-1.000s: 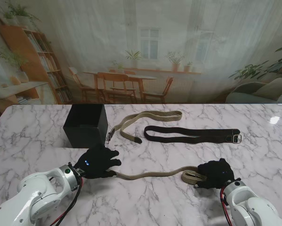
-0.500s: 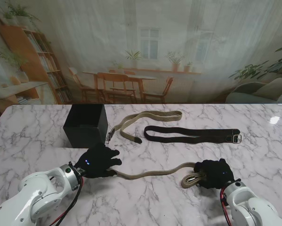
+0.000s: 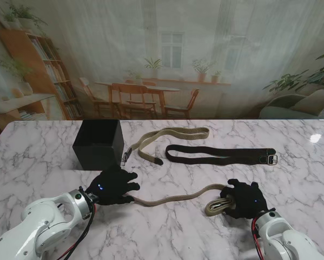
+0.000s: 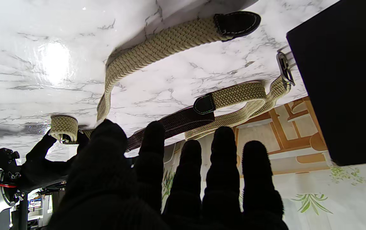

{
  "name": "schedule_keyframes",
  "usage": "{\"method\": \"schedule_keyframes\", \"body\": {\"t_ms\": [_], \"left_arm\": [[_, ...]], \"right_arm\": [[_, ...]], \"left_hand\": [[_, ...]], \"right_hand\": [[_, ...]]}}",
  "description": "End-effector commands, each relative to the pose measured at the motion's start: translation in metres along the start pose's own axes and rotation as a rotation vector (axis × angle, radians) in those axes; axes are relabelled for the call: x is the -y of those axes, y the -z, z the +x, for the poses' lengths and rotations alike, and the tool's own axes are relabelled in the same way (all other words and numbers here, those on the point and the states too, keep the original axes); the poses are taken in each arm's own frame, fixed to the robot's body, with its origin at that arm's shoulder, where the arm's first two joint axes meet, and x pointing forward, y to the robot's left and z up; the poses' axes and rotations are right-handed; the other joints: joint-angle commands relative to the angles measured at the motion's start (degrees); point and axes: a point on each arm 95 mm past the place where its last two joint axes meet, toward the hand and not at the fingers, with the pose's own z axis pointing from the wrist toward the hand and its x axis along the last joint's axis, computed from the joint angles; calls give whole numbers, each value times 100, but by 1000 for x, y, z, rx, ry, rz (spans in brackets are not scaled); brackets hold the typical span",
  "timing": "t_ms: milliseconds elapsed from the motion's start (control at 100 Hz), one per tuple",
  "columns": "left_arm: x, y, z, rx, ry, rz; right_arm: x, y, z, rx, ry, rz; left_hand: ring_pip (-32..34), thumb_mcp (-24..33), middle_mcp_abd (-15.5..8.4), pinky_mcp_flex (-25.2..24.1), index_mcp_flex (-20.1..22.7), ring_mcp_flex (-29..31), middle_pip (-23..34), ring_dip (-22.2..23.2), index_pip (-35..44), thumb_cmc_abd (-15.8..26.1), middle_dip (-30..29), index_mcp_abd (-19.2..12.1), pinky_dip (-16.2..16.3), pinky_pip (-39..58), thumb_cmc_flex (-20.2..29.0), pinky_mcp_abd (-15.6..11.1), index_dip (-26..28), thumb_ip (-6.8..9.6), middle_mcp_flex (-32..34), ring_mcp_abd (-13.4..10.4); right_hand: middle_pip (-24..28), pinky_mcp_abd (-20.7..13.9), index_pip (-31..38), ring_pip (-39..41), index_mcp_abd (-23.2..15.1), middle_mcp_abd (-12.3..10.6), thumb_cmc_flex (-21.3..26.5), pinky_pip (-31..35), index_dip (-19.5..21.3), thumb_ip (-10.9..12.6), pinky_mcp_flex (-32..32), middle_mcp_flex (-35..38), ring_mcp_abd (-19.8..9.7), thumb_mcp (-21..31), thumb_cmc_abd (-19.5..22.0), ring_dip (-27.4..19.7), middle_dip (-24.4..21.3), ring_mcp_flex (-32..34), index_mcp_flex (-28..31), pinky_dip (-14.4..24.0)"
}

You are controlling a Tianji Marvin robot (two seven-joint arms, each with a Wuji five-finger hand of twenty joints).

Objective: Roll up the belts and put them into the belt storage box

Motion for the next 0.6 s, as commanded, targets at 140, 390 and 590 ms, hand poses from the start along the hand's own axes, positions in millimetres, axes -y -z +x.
{"method": "schedule_keyframes", "body": {"t_ms": [140,390,590], "left_arm": [[-3,0,1,1,3,-12],[-4,0,1,0,3,-12],[-4,0,1,-1,4,-12]], "right_arm": [[2,-4,2,-16,-31,-74],[5,-5,4,-8,-50,-86],[6,-4,3,0,-41,-98]], "left_hand": [[-150,-98,52,-91,95,-108,-69,-4,42,229,-39,82,22,-145,-10,188,17,44,-207,-15],[-152,-97,45,-94,93,-114,-70,-7,44,228,-41,77,21,-148,-8,184,19,44,-213,-13],[-152,-98,55,-94,86,-115,-67,-8,42,230,-40,78,21,-147,-7,180,18,44,-215,-16]], "right_hand": [[-9,-54,1639,-61,-154,-982,502,-3,-1176,-498,11,1702,-268,349,320,-161,-22,458,951,-264],[298,-144,2069,348,-725,-847,969,327,17,-428,390,3672,-735,391,237,284,285,1464,-150,38],[1157,-204,539,649,-236,-1073,896,332,-624,-364,489,4425,-957,551,231,597,920,1940,-715,169]]}}
